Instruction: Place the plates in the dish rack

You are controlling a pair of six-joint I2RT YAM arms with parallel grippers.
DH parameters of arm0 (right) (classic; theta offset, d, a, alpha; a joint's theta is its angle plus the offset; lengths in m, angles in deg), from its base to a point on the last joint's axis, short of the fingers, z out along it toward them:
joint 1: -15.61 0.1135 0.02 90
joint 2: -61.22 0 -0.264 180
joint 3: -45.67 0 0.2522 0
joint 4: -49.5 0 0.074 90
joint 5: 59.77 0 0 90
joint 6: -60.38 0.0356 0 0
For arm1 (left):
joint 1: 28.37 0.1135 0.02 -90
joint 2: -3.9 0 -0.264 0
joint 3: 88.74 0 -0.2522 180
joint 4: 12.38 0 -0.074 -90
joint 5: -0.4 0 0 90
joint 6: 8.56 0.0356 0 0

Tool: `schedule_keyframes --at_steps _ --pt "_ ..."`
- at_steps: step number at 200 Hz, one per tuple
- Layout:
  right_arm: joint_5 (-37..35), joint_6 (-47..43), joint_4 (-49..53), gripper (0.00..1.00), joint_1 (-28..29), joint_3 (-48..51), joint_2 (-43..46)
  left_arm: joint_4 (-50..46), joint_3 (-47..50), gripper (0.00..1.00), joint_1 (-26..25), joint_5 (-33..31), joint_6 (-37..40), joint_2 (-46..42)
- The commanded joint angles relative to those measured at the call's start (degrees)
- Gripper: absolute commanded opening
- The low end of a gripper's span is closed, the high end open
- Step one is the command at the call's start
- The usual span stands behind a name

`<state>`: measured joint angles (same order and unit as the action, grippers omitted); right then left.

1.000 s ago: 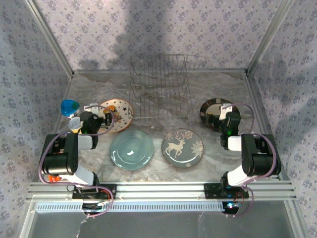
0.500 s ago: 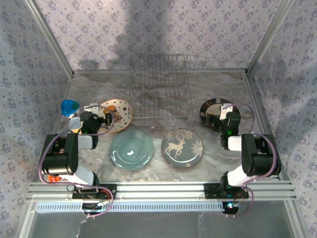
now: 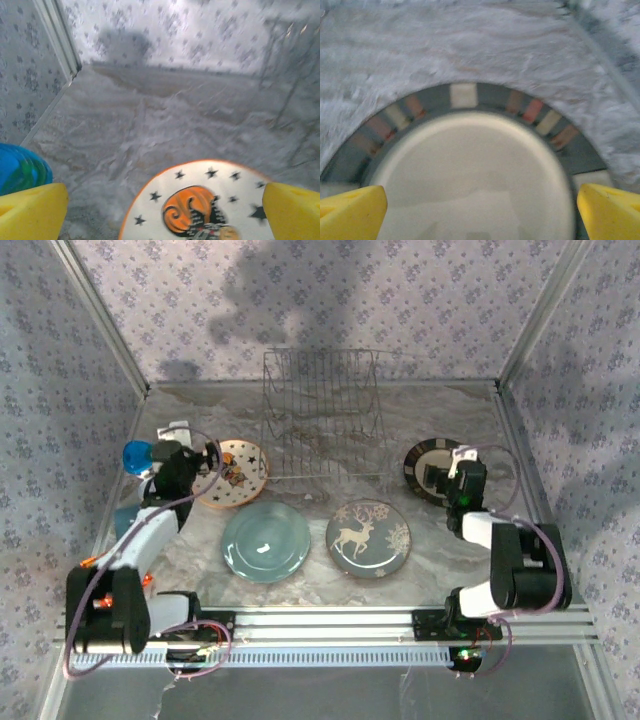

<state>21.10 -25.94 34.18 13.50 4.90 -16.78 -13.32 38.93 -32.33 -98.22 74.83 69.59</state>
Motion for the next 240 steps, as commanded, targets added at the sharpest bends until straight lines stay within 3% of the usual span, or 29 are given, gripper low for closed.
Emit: schedule_keyframes --at_steps 1,11,31,45,68,93,117,160,240 --pt "-5.91 16.06 23.42 1.0 -2.82 -9.42 9.37 -20.21 -9.19 0.99 -1.38 -2.62 -8.56 -4.65" --pt "-3.34 21.27 31.82 1.0 -4.21 -13.63 12.75 -26.38 -14.15 0.99 -1.39 -0.41 -12.64 -4.73" --pt "-0.83 30.94 44.91 1.0 -4.36 -20.14 17.98 -34.73 -23.83 0.99 -1.82 11.59 -14.78 -2.17" --pt "3.48 39.1 52.95 1.0 -5.14 -23.94 19.17 -39.24 -31.11 0.99 -4.26 16.18 -12.29 0.63" --pt "9.9 46.71 60.21 1.0 -5.34 -24.74 18.94 -44.27 -40.71 0.99 -11.67 17.03 -4.82 4.67" --pt "16.45 51.3 56.68 0.98 -5.93 -17.6 20.09 -42.28 -41.45 0.99 -18.46 14.75 1.93 6.94" --pt "17.02 54.94 53.51 0.96 -6.29 -10.83 22.69 -40.23 -38.66 0.99 -21.69 13.68 4.55 8.18" --pt "18.65 57.69 50.31 0.91 -9.54 -1.82 26.94 -34.21 -30.25 0.99 -22.41 14.21 5.21 6.55" --pt "32.87 52.9 35.43 0.84 -19.52 3.97 19.93 -33.4 -27.34 1.0 -24.54 9.07 4.89 6.68"
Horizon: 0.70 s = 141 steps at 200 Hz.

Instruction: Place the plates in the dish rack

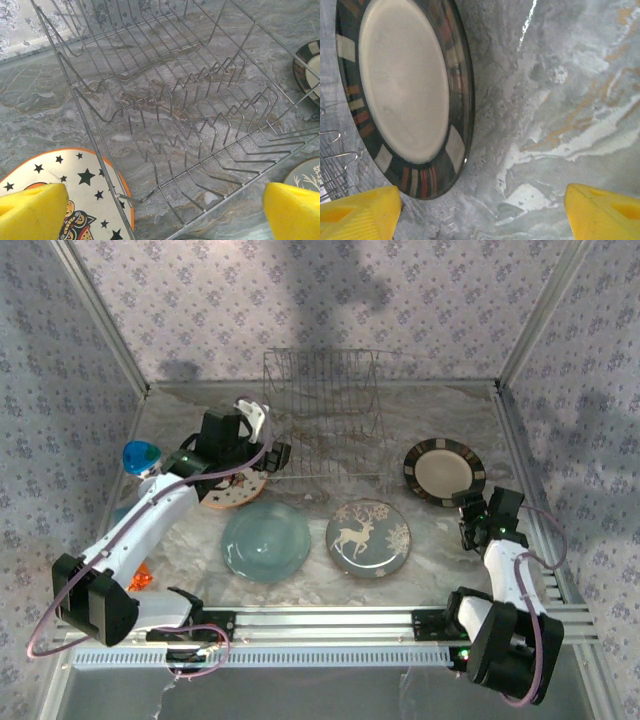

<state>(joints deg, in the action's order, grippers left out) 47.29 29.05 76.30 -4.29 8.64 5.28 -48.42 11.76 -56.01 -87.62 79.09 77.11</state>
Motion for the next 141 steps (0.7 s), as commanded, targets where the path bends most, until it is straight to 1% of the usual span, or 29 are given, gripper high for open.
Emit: schedule_keyframes --at_steps 1,15,57,105,124,141 --pt "6.85 -2.17 -6.92 0.84 -1.86 0.23 -2.12 1.67 -0.18 1.0 -0.9 -1.53 0.61 -0.81" --pt "8.3 -2.46 -9.02 0.82 -2.41 -0.08 -3.38 1.64 -0.18 1.0 -1.4 -1.28 0.55 -0.66" --pt "9.72 -3.07 -12.08 0.78 -2.86 -1.6 -8.65 1.33 -0.36 1.0 -3.08 -0.92 0.58 -0.08" --pt "10.53 -2.56 -16.14 0.77 -3.38 -2.17 -11.43 1.19 -0.43 0.99 -3.17 -1.53 0.81 -0.48" --pt "11.23 -2.56 -17.41 0.73 -3.7 -2.62 -13.22 1.21 -0.41 0.99 -3.14 -1.74 0.79 -0.45" --pt "11.34 -2.45 -17.61 0.73 -3.87 -2.92 -14.97 1.2 -0.43 0.99 -3.21 -1.67 0.69 -0.37"
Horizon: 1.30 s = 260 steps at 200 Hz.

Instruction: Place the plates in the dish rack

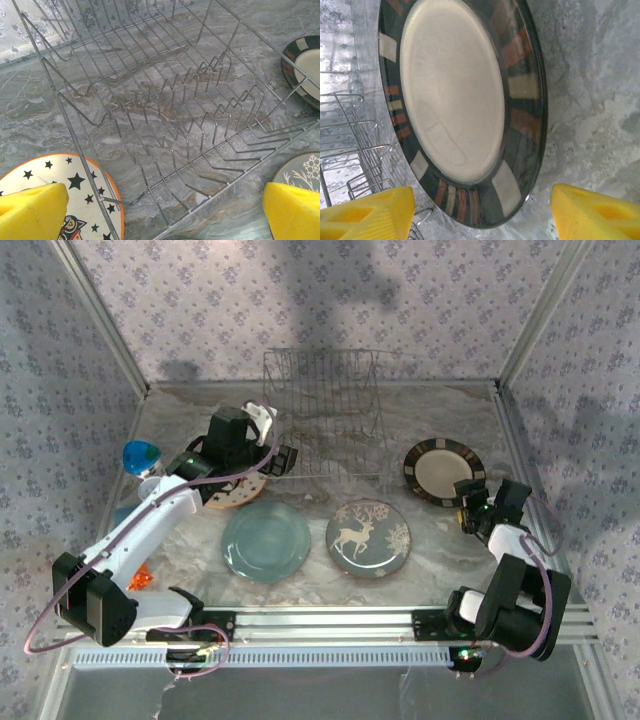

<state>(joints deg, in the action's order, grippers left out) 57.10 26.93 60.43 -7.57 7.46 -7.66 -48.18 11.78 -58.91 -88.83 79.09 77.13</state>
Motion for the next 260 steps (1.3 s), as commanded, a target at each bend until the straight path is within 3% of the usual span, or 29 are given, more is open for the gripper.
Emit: schedule_keyframes --at_steps 1,107,260 --pt "1.56 -0.27 -1.78 0.73 -0.66 -1.74 -2.17 0.95 -0.42 1.0 -0.3 -0.45 0.73 -0.43" --pt "2.92 2.9 -11.13 0.7 -1.25 -0.9 -8.87 1.13 -0.33 0.99 -0.28 -0.6 1.15 0.57" --pt "3.09 3.36 -20.47 0.53 -1.25 -1.46 -15.31 1.05 -0.56 0.99 -0.29 -0.51 1.32 1.95"
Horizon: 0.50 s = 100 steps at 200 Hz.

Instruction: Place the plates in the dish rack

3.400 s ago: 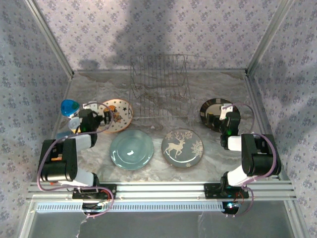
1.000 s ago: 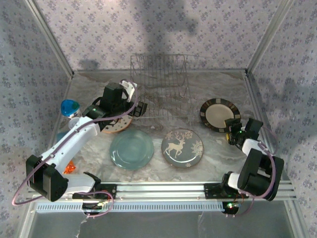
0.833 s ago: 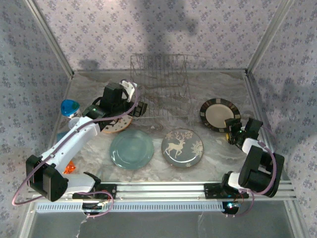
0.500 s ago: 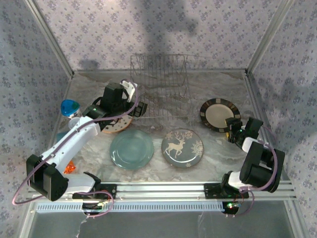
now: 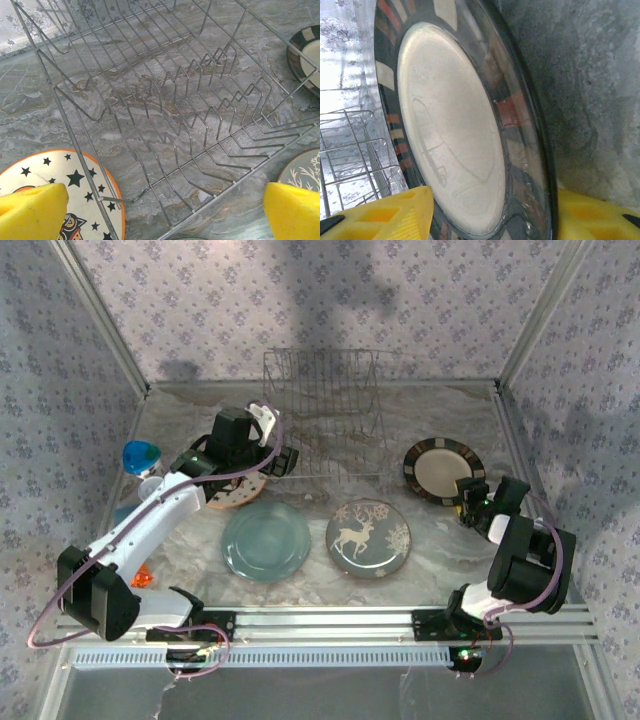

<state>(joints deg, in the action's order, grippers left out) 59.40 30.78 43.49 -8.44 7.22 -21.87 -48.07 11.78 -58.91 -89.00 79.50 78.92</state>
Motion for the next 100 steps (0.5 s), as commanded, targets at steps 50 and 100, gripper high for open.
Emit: schedule_keyframes --at_steps 50,100 --pt "1.7 0.94 -6.88 0.36 -0.38 -1.2 -4.25 0.88 -0.58 1.0 -0.3 -0.32 0.89 0.56" --pt "2.09 0.13 -6.97 0.25 -0.38 -1.5 -3.96 0.86 -0.6 0.99 -0.3 -0.17 0.81 0.8"
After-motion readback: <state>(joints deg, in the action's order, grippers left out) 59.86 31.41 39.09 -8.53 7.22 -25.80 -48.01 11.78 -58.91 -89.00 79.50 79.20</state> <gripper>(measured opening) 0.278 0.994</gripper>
